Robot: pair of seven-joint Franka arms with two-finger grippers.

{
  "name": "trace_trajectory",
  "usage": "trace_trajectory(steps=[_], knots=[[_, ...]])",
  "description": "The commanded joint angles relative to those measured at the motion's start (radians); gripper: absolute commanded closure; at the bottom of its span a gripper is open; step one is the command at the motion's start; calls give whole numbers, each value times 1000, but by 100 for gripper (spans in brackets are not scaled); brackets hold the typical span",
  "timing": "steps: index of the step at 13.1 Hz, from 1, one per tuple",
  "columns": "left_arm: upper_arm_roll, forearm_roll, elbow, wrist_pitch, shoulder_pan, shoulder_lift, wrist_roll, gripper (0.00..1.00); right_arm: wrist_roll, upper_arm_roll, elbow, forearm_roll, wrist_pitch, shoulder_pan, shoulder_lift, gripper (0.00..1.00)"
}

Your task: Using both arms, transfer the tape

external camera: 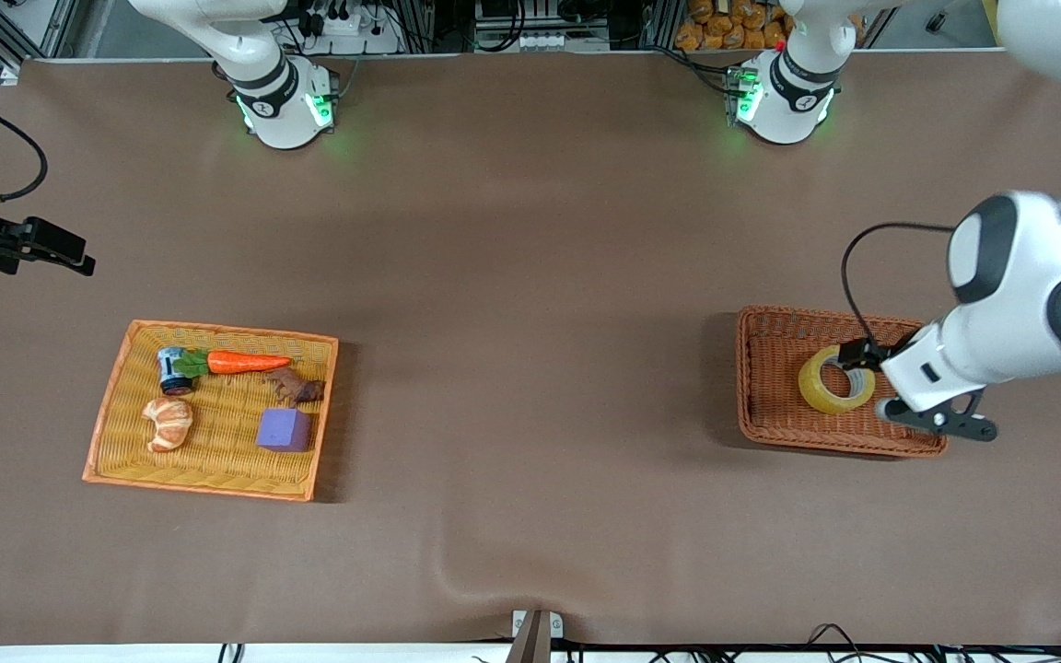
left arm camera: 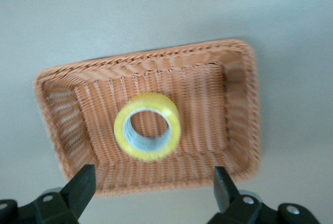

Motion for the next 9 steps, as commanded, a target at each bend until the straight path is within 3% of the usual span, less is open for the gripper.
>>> trace_trajectory(steps=[1,5,9], knots=[[-35,22,-3,-109,-2,-176,-45,0,-1,-4,0,-3,-8,2,-8,0],[-43,21,105,-177,15,-212,-36,0,-1,-4,2,-3,-8,4,-8,0],[-37,7,110,-194,65,-239,-48,0,-7,-6,0,-3,-10,1,-8,0]])
